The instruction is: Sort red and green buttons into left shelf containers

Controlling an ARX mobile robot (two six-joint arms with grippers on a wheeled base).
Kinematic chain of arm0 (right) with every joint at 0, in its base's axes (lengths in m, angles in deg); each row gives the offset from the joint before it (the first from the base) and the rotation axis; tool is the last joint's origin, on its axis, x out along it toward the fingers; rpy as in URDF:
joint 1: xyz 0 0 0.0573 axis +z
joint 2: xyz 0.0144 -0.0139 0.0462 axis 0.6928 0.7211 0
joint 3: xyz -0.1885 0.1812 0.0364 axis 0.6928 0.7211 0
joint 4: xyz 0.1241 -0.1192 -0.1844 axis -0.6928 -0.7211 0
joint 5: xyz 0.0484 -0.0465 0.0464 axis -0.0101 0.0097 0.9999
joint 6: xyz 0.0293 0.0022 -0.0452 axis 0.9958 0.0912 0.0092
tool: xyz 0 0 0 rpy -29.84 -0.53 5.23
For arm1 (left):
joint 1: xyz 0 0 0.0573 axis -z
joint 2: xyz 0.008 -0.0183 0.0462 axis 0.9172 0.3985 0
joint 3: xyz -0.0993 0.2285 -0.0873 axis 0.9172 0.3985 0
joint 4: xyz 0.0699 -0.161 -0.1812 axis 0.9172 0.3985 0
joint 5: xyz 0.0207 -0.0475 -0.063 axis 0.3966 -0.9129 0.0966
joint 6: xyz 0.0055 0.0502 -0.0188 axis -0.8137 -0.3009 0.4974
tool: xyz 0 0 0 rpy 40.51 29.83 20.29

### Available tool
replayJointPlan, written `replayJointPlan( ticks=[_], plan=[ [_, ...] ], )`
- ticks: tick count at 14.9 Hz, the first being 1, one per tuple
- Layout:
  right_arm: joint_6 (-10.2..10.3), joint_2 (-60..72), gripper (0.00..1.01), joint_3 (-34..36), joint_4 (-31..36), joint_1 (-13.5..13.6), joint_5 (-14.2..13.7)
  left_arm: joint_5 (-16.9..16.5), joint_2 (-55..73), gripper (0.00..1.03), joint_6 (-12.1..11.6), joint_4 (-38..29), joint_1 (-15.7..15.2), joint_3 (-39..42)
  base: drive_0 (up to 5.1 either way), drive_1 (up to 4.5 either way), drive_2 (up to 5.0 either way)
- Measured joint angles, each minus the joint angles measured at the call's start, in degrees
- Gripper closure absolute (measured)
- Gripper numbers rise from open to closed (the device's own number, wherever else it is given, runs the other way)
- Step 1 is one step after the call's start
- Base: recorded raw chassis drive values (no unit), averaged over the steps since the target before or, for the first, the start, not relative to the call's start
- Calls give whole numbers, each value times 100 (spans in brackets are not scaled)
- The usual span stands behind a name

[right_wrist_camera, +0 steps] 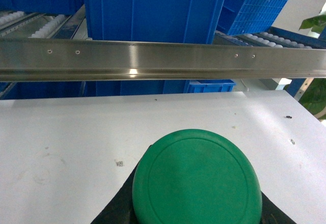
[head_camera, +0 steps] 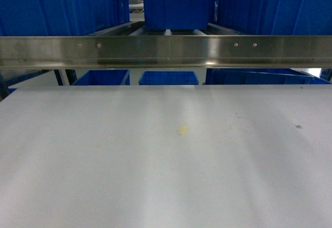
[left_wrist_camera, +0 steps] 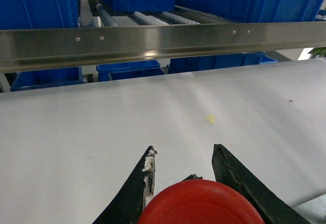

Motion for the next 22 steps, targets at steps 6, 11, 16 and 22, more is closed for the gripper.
replayJointPlan(
  ticks=[6,11,16,22],
  plan=[
    [-2,-33,76,0,11,2,4,2,7,73,0,2,0,0,-503,242,242],
    [0,-33,76,0,2,4,7,4,7,73,0,-2,0,0,-501,245,245],
    [0,-35,76,0,35,2,7,4,7,73,0,0,0,0,-496,249,249],
    [0,-33,76,0,20,2,7,4,7,73,0,0,0,0,-503,242,242]
  ],
)
